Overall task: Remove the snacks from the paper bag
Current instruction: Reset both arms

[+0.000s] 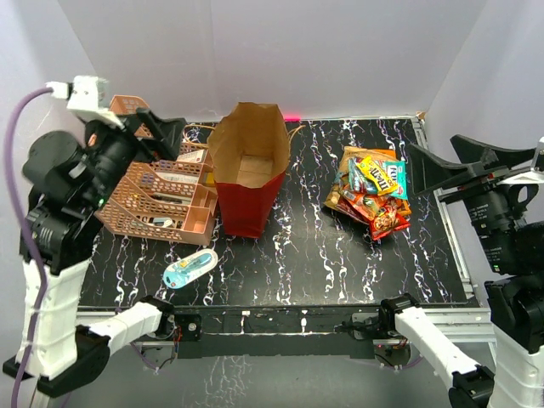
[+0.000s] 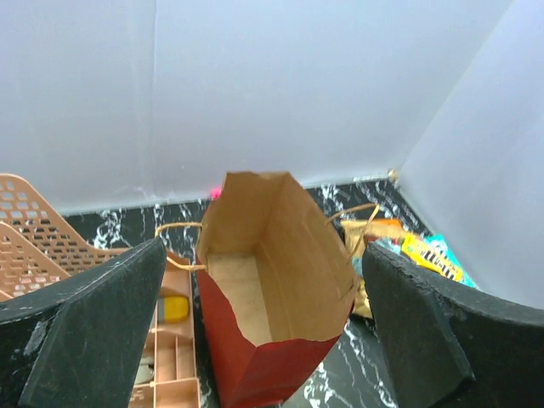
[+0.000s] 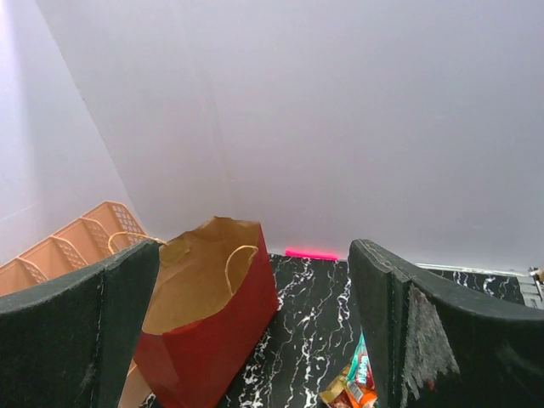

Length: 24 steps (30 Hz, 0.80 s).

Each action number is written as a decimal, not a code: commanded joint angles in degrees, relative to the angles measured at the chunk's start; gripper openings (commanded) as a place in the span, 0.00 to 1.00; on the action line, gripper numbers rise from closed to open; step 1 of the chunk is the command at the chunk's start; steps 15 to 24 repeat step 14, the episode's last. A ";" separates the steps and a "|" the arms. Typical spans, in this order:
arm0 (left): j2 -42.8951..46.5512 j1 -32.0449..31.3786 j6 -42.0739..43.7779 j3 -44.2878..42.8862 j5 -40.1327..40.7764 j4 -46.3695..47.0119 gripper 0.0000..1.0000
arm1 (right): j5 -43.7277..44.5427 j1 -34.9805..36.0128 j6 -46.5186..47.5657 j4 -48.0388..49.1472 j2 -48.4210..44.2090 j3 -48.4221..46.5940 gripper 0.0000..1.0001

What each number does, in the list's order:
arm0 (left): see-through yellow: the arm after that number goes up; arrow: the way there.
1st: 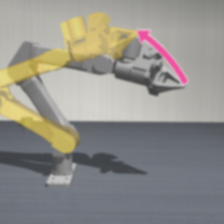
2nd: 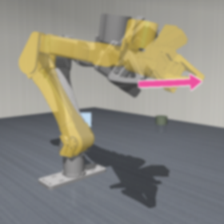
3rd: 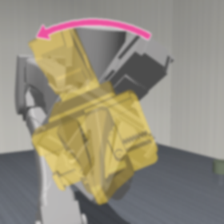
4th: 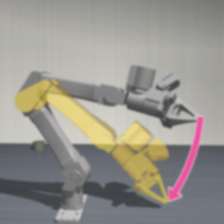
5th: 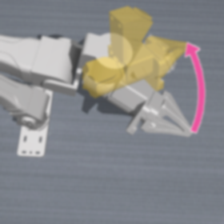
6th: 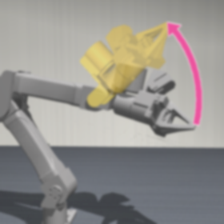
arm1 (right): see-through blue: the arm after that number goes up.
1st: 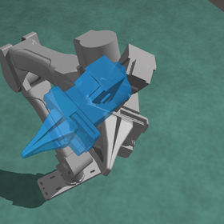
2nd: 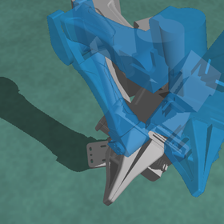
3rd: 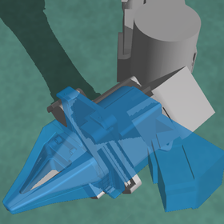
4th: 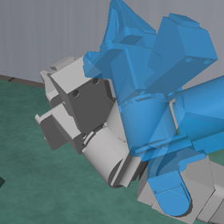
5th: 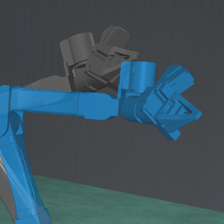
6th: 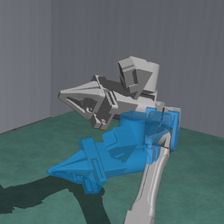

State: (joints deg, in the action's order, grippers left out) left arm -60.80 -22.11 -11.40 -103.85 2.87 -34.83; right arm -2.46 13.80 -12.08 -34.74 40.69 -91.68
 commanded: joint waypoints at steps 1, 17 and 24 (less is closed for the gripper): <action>5.90 -0.03 -1.19 4.90 2.32 8.16 0.98 | 3.63 -0.10 -1.11 -3.06 1.56 -1.79 0.98; 7.83 -0.04 -3.24 8.48 3.15 11.10 0.98 | 10.56 -0.11 2.14 -3.53 2.43 -4.81 0.98; 7.83 -0.04 -3.24 8.48 3.15 11.10 0.98 | 10.56 -0.11 2.14 -3.53 2.43 -4.81 0.98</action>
